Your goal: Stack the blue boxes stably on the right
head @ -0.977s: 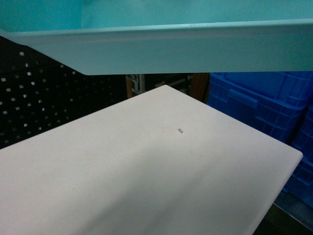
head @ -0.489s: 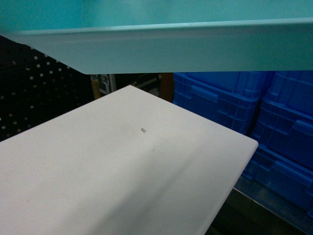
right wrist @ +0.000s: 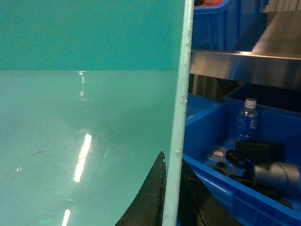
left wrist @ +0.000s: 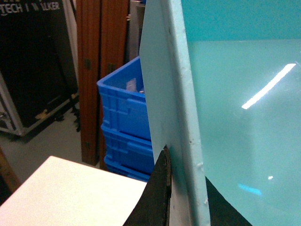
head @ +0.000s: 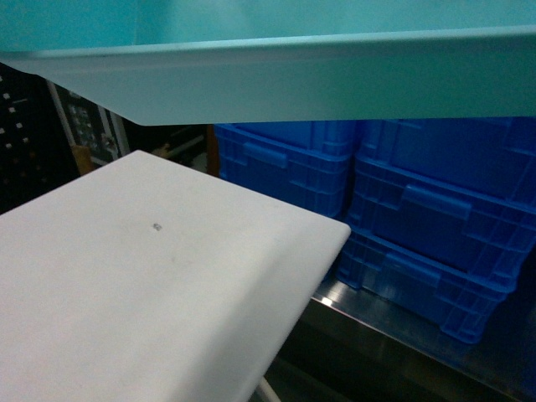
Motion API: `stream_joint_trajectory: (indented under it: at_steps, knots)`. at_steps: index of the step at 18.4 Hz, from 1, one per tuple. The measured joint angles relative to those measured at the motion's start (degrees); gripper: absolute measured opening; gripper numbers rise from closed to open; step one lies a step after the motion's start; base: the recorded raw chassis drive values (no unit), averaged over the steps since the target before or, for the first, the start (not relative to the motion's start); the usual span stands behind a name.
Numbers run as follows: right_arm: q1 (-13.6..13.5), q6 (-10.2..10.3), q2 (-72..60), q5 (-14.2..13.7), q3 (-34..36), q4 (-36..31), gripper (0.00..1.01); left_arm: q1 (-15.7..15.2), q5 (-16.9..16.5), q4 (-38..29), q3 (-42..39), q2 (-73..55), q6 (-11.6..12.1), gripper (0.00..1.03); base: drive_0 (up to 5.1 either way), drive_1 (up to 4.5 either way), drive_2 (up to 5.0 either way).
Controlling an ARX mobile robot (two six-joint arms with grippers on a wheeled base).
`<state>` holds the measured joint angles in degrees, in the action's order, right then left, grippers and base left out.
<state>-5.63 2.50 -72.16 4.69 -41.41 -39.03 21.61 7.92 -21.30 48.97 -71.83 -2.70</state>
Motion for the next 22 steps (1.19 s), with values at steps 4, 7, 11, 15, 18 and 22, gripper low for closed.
stream_joint_trajectory:
  at_steps: [4, 7, 11, 15, 18, 22]
  knots:
    - [0.13, 0.00, 0.02, -0.20, 0.02, 0.48, 0.07, 0.35, 0.26, 0.04, 0.00, 0.00, 0.11, 0.05, 2.9, -5.63, -2.1]
    - [0.13, 0.02, 0.02, -0.20, 0.02, 0.22, 0.07, 0.31, 0.22, -0.11, 0.00, 0.02, 0.13, 0.05, 3.0, -5.50, -2.1]
    - [0.07, 0.00, 0.02, -0.15, 0.02, 0.35, 0.07, 0.31, 0.26, -0.04, 0.00, 0.00, 0.15, 0.05, 2.9, -5.47, -2.3]
    - [0.13, 0.00, 0.02, -0.20, 0.02, 0.42, 0.07, 0.33, 0.26, 0.07, 0.00, 0.00, 0.13, 0.05, 3.0, -5.22, -2.4]
    - [0.13, 0.00, 0.02, -0.17, 0.02, 0.20, 0.07, 0.33, 0.28, -0.15, 0.00, 0.00, 0.15, 0.05, 2.9, -5.26, -2.5]
    - [0.13, 0.00, 0.02, -0.17, 0.02, 0.44, 0.07, 0.31, 0.22, 0.11, 0.00, -0.02, 0.13, 0.05, 2.8, -5.32, -2.5]
